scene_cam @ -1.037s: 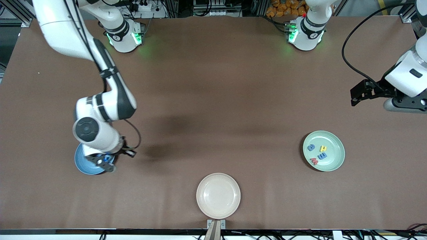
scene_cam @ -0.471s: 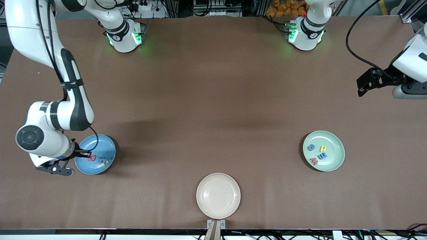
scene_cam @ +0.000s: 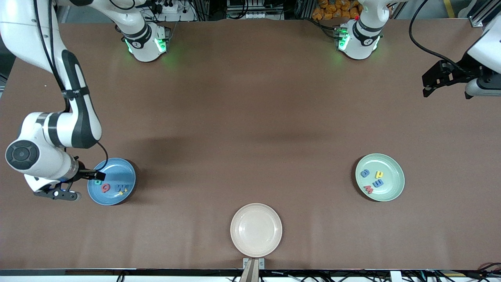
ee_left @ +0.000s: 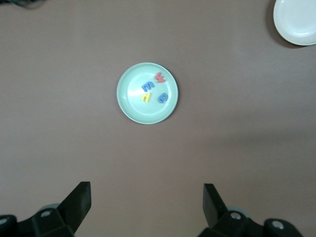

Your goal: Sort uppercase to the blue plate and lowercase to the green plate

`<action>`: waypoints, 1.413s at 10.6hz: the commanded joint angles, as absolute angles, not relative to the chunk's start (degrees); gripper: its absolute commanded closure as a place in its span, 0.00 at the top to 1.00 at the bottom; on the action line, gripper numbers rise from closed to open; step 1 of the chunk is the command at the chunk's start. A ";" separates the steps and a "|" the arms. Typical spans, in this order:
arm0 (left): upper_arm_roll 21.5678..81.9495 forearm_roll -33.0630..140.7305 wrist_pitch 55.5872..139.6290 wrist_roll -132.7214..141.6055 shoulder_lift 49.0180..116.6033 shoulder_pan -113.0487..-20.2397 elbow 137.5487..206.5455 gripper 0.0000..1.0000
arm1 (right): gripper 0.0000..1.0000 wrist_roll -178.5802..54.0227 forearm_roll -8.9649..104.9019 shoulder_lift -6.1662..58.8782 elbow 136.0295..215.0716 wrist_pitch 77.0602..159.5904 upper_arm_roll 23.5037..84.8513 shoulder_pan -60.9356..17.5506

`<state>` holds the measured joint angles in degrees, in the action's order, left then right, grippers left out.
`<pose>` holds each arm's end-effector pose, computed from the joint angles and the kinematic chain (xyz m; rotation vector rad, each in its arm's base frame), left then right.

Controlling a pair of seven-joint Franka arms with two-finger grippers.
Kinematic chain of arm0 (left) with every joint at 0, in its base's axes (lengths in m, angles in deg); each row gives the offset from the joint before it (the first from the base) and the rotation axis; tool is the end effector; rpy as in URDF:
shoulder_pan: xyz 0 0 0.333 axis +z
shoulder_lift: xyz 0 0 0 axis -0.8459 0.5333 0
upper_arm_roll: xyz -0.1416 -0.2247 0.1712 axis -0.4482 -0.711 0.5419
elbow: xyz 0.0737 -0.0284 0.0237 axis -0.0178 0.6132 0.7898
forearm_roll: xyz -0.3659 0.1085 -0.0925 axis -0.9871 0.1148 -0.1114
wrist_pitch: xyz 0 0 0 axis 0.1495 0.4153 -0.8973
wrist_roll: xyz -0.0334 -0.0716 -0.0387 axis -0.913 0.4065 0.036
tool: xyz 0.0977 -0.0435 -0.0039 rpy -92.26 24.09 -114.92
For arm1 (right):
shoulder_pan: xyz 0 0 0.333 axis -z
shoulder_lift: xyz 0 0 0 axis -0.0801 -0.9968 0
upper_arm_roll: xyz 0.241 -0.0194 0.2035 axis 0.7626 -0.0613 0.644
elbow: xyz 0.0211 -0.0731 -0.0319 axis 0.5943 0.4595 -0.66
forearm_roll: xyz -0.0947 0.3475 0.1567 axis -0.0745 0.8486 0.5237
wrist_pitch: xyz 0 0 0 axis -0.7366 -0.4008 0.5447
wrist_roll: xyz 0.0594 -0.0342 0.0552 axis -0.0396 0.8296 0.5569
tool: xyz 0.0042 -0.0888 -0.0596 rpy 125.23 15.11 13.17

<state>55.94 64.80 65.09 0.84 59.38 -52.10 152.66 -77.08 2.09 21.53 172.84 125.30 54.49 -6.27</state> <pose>0.5505 -0.0740 0.6753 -3.1165 0.1438 -0.0609 0.6694 -0.0409 0.3145 2.9598 -0.1998 -0.0387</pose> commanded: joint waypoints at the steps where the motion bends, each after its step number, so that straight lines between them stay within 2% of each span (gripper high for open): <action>1: 58.57 62.21 65.00 -0.52 58.16 -52.59 155.21 1.00 | 1.00 -76.63 6.25 34.31 183.55 124.01 58.82 -2.59; 4: 59.63 62.21 66.13 -0.69 57.02 -52.76 156.88 1.00 | 1.00 -68.41 13.55 41.89 183.41 115.31 59.01 -0.12; 6: 59.71 62.65 66.84 -0.69 56.93 -52.85 156.97 1.00 | 1.00 -64.33 14.90 44.18 179.91 114.94 58.84 0.59; 7: 59.71 62.74 66.84 -0.69 56.93 -53.02 157.06 1.00 | 1.00 -64.24 14.90 45.24 177.19 111.63 58.84 0.42; 9: 61.46 62.74 67.10 -0.69 56.75 -54.60 157.06 1.00 | 1.00 -64.94 14.90 45.16 166.23 97.17 59.01 -0.20; 10: 61.73 62.74 67.19 -0.78 56.75 -55.04 156.89 1.00 | 1.00 -64.85 14.90 45.25 163.05 92.92 59.01 -0.63; 12: 61.82 62.56 67.19 -6.37 57.01 -56.01 156.80 1.00 | 1.00 -63.89 14.12 48.57 162.49 90.16 58.40 -3.16; 15: 61.82 62.74 67.02 -6.49 56.84 -56.54 156.62 1.00 | 1.00 -63.53 13.50 50.08 162.31 88.49 58.39 -4.94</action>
